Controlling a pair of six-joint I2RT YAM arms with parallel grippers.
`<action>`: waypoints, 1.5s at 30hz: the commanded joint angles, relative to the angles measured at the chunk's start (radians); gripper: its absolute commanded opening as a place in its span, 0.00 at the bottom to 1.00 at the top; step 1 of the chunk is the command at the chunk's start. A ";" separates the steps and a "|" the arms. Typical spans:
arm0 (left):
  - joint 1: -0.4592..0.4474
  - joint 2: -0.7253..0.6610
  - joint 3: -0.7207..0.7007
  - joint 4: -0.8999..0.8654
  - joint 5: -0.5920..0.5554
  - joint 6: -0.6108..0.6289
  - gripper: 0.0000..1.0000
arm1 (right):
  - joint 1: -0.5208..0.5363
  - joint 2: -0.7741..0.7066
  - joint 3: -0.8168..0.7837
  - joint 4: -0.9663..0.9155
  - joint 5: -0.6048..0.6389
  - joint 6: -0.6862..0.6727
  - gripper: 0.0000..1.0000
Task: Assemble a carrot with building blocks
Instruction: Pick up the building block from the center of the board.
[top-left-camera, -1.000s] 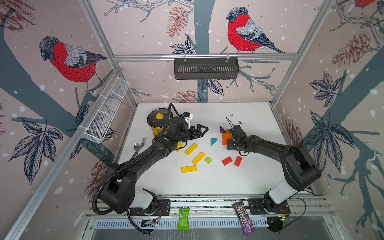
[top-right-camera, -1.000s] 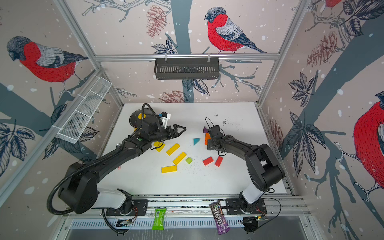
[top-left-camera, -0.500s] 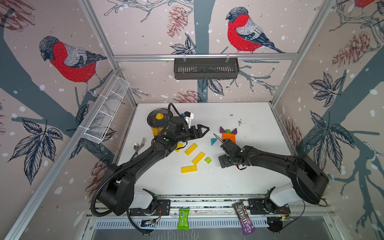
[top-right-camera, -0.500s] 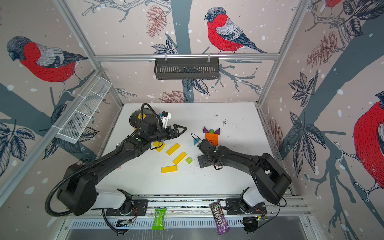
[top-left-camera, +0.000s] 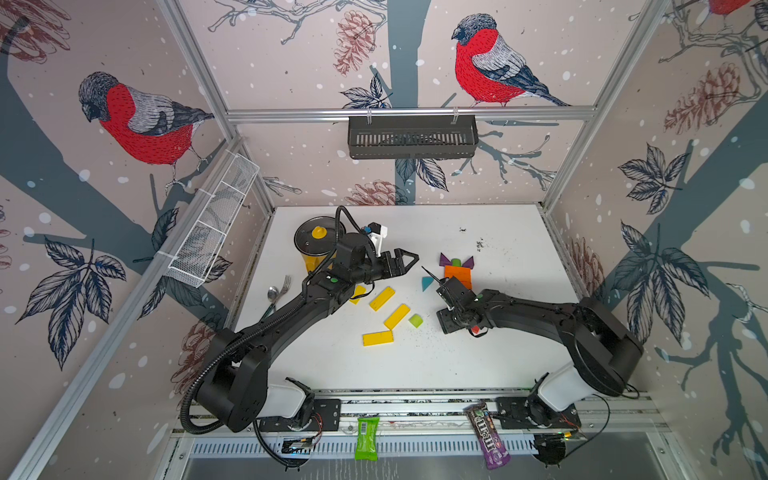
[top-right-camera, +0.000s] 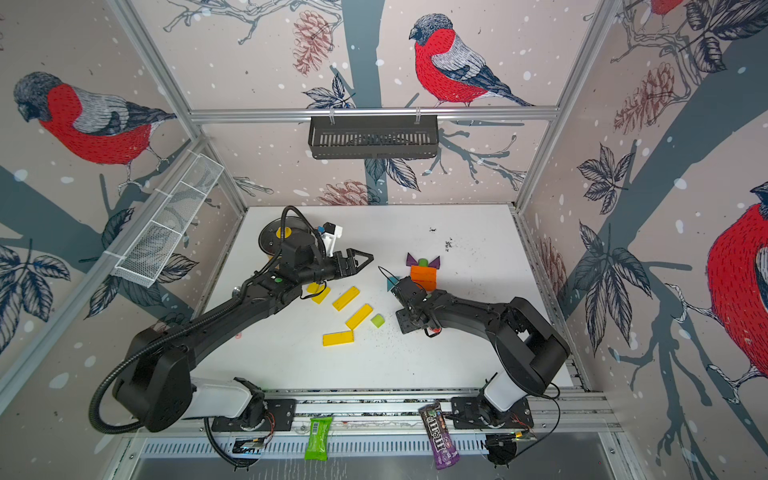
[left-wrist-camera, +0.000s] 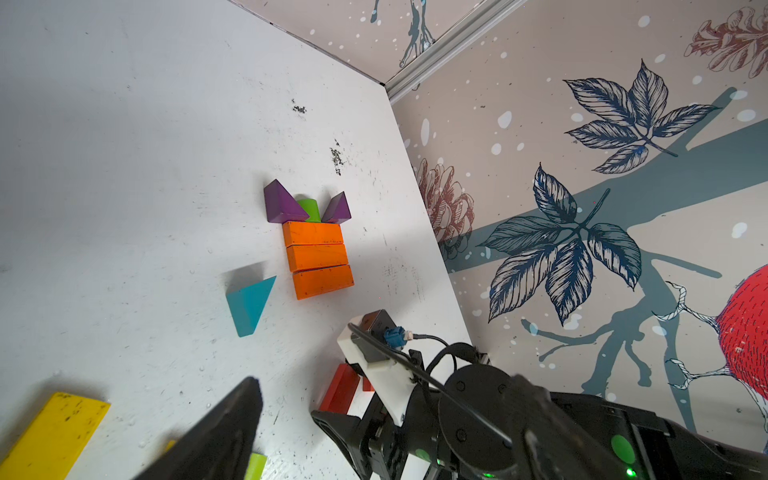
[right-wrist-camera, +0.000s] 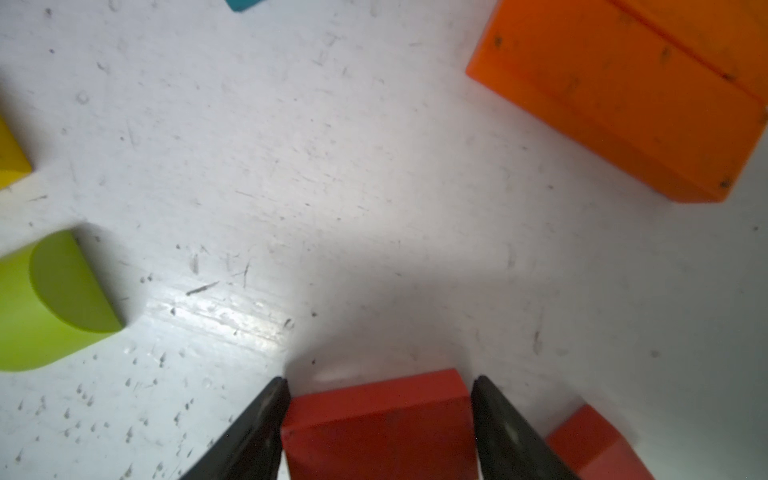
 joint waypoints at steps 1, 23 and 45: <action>-0.002 0.001 0.009 0.027 0.013 0.005 0.92 | -0.010 -0.010 -0.010 -0.033 -0.010 -0.002 0.68; -0.002 0.011 0.008 0.024 0.016 0.003 0.92 | -0.023 -0.049 -0.039 -0.043 -0.071 0.021 0.73; -0.003 0.003 0.013 0.013 0.001 0.012 0.92 | -0.137 -0.061 0.067 0.004 0.057 0.124 0.61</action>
